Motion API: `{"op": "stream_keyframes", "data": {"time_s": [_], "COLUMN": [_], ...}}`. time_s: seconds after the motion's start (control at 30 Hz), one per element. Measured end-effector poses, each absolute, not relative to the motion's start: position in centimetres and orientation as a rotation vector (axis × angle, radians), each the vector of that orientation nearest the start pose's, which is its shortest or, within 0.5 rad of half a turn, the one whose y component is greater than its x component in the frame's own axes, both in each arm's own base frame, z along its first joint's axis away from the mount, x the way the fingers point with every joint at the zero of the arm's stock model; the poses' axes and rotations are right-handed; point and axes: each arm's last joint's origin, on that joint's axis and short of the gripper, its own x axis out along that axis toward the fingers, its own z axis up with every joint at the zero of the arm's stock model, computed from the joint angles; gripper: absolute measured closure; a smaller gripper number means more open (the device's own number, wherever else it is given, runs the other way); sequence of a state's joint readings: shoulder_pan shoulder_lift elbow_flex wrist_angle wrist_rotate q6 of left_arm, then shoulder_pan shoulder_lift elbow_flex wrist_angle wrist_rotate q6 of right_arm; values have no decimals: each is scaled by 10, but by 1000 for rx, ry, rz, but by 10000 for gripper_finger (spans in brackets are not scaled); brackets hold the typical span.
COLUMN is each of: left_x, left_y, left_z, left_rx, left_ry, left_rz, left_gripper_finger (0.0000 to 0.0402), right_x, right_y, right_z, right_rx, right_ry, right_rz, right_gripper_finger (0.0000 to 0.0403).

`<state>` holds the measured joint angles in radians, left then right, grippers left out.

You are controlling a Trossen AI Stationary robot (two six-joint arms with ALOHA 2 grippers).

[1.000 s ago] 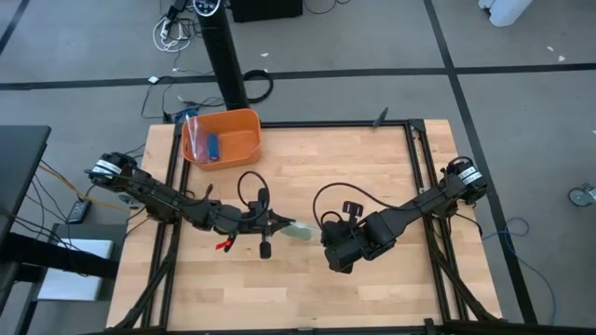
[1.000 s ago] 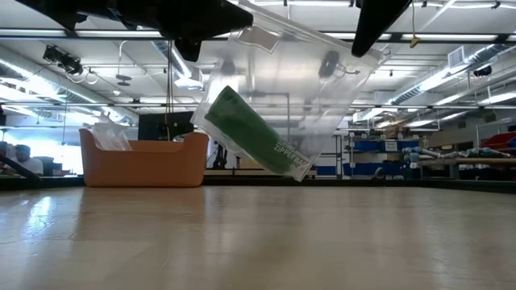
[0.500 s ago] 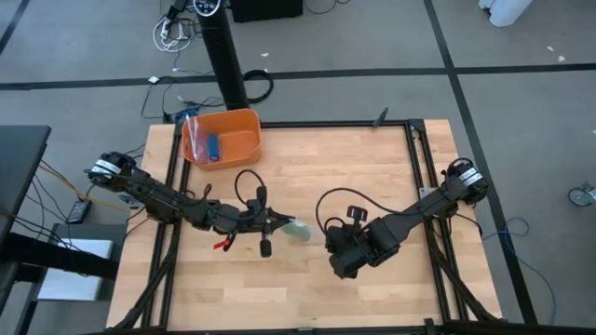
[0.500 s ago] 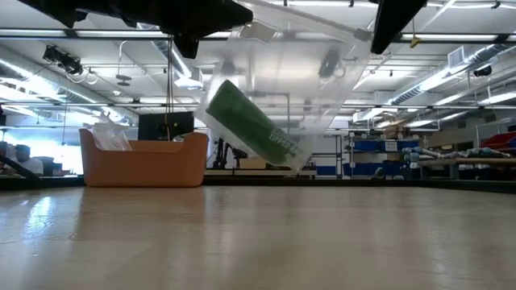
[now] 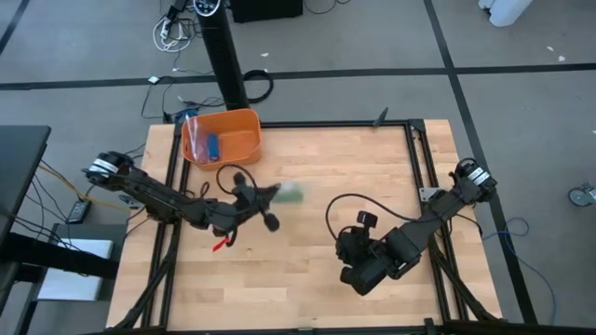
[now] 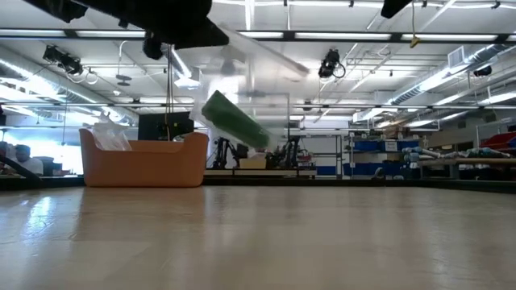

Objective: Roll bandage
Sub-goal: Put the transparent zip bag containing green bandage into the orange bin

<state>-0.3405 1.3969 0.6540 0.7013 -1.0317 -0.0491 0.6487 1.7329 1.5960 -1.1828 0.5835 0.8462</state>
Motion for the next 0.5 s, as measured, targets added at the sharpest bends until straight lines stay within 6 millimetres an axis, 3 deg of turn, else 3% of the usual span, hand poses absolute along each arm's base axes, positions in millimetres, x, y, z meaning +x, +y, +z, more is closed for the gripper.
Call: {"op": "stream_keyframes", "data": {"time_s": [0.2, 0.5], "left_x": [257, 240], "left_y": [-61, -36], "left_z": [257, 266], "left_rx": [32, 88], "left_ry": [-9, 68], "left_rz": [1028, 1303], "left_gripper_finger": [402, 402], "right_x": [276, 275], "right_y": [191, 191], "right_z": [295, 294], "right_rx": [-1, -2], "right_ry": [985, 984], "right_rz": [-393, -394], "right_gripper_finger": [265, 266]}}
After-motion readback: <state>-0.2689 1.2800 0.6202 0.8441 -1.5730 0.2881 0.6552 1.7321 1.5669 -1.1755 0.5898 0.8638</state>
